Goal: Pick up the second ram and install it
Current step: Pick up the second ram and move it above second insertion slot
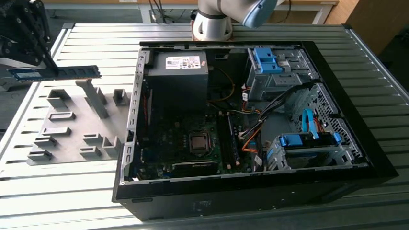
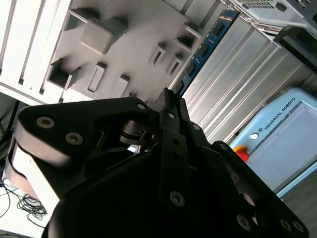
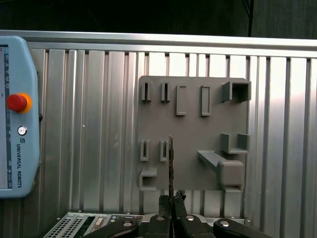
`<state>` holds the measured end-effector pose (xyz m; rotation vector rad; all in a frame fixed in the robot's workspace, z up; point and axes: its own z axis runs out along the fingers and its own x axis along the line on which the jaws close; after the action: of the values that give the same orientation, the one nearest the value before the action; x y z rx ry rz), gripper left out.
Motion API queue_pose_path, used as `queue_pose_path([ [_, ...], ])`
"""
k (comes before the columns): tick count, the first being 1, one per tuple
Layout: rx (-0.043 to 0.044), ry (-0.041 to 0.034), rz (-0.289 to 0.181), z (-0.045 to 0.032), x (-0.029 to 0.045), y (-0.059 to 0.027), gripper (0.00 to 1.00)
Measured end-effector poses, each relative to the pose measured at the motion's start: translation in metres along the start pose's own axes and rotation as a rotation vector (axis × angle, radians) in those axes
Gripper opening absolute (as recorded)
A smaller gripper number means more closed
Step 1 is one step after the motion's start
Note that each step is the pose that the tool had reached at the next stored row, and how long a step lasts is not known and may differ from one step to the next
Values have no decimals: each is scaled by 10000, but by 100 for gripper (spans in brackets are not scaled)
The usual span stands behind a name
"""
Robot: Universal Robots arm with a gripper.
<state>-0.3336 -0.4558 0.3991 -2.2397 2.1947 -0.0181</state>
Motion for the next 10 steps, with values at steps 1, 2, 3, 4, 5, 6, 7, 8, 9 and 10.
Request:
queue_pose_path([
  [1, 0, 0, 0, 1, 0, -22, 14],
  [2, 1, 0, 0, 1, 1, -43, 14],
  [3, 1, 0, 0, 1, 1, -64, 14],
  [4, -1, 0, 0, 1, 2, -87, 14],
  [5, 0, 0, 0, 1, 2, -109, 14],
  [6, 0, 0, 0, 1, 3, -132, 14],
  [7, 0, 0, 1, 2, 3, -153, 14],
  [8, 0, 0, 0, 2, 3, -174, 14],
  [9, 0, 0, 0, 3, 4, -196, 14],
  [10, 0, 0, 1, 3, 4, -221, 14],
])
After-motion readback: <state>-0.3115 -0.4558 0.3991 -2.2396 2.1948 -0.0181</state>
